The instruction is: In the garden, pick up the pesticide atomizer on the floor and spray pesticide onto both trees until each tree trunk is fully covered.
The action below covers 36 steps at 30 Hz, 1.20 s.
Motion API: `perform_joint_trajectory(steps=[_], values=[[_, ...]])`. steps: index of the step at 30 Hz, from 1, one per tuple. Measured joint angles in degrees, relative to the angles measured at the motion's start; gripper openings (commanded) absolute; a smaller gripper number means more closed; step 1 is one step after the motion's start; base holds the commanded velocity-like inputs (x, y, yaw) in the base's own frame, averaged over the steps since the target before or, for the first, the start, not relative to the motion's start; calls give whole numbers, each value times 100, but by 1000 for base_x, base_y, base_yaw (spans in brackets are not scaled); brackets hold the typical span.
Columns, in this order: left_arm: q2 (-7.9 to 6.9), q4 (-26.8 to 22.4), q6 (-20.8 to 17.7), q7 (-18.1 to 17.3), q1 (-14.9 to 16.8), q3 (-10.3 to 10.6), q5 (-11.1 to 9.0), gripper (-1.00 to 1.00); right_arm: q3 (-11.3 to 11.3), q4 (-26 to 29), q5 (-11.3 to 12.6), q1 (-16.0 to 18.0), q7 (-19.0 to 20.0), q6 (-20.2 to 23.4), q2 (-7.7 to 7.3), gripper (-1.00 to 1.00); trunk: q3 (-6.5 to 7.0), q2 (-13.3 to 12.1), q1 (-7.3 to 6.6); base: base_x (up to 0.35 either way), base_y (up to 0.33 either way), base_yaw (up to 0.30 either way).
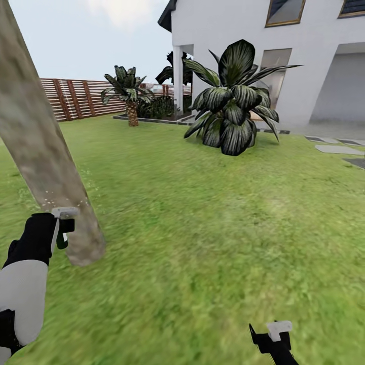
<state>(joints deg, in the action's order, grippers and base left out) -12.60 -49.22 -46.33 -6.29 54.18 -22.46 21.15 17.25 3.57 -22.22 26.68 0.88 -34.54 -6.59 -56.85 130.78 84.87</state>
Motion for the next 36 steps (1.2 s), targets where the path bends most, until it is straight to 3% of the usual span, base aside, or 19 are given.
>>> perform_joint_trajectory(steps=[7,11,13,16,18,20,22,24,26,36], values=[[29,-3,-2,7,2,-1,-20,-100,-7,-1,0,1,0,1,1,100,0,0,-1,88,-267,251],[291,-7,-1,17,35,3,-40,-100,-7,-1,0,1,0,1,1,100,0,0,-2,201,-228,278],[344,-10,-6,24,91,-1,-17,-100,-7,-1,0,1,0,1,1,100,0,0,-2,214,-219,278],[250,-11,-3,17,70,-83,45,-100,-8,-1,0,1,0,1,1,100,0,0,-2,213,-219,278],[-15,-12,2,-1,19,-191,89,-100,-8,-1,-1,1,0,1,1,100,0,0,-2,156,-238,278],[-100,-11,-5,-15,2,-217,1,-100,-7,-1,0,1,0,1,1,100,0,0,-1,59,-261,278],[-44,-5,-7,-6,0,-195,-37,-100,-7,-2,0,1,0,1,1,100,0,0,0,59,-268,278],[205,-7,-4,15,25,-192,-69,-100,-7,-1,0,1,0,1,1,100,0,0,-1,140,-262,278],[287,-10,1,24,43,-192,-15,-100,-7,-1,0,1,0,1,1,100,0,0,-2,174,-245,274],[299,-4,4,21,9,-149,13,-100,0,0,0,0,-4,0,-6,100,0,0,-2,237,-194,26]])
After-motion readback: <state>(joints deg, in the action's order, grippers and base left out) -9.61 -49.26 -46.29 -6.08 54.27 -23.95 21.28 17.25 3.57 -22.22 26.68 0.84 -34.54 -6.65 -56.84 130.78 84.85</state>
